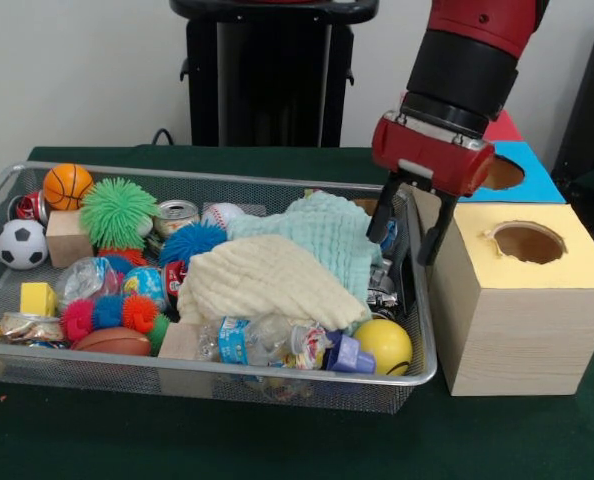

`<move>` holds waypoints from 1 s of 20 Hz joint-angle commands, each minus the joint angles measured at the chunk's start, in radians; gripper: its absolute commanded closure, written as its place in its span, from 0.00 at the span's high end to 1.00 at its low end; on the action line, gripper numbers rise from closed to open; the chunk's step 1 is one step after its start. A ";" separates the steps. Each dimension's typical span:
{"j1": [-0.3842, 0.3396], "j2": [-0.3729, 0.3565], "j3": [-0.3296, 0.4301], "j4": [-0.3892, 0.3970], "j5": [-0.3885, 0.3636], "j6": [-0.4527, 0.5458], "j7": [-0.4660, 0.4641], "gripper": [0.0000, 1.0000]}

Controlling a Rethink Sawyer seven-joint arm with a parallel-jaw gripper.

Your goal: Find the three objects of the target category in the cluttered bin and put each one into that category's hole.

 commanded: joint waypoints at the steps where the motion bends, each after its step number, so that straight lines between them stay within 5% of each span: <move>1: 0.028 0.095 0.070 0.147 0.085 0.117 0.145 1.00; 4: 0.065 0.103 0.032 0.167 0.131 0.138 0.193 1.00; 13: 0.044 0.074 -0.018 0.183 0.166 0.191 0.107 1.00; 20: -0.016 0.107 -0.017 0.208 0.129 0.085 0.062 1.00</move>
